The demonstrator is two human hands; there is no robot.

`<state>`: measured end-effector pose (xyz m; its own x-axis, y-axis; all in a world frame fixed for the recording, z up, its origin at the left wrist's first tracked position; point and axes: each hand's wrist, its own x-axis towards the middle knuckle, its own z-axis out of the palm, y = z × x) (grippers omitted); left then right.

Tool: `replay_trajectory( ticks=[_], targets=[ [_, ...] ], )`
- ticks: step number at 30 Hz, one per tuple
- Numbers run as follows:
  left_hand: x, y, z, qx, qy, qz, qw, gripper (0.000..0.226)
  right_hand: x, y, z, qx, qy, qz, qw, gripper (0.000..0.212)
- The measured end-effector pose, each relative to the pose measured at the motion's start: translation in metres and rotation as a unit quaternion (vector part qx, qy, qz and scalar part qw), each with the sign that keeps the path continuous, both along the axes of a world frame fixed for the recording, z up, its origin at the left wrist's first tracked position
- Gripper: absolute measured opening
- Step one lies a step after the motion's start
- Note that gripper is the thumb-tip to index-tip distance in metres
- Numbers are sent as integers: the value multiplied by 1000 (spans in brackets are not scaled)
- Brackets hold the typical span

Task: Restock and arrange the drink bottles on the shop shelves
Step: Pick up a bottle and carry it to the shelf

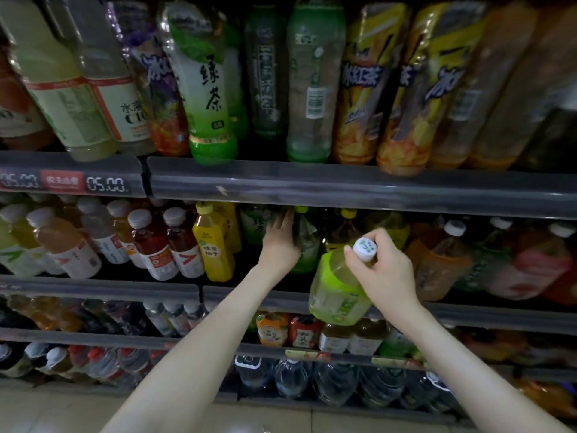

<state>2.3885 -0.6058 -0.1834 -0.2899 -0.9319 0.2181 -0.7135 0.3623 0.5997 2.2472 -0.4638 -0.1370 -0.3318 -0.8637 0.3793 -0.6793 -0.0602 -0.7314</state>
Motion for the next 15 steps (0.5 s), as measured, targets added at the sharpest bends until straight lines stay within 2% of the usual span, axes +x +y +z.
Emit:
replay_trajectory(
  ticks=[1,3,5,10,12,15],
  targets=[
    [-10,-9,2,33,0,15,999,74,-5,4,-2,1,-4,-10,1000,25],
    [-25,-21,4,76,63,46,994,74,-13,10,-6,0,-8,-27,1000,28],
    [-32,-23,2,44,123,71,989,61,-21,15,-8,-3,-15,-40,999,28],
    [-13,13,-12,-159,72,19,984,45,-35,20,-12,-13,-19,-67,997,24],
    [1,32,-19,-158,65,12,985,44,-38,19,-12,-14,-18,-63,998,24],
    [26,44,-19,-109,109,38,987,44,-34,13,-11,-10,-34,-49,998,26]
  ],
)
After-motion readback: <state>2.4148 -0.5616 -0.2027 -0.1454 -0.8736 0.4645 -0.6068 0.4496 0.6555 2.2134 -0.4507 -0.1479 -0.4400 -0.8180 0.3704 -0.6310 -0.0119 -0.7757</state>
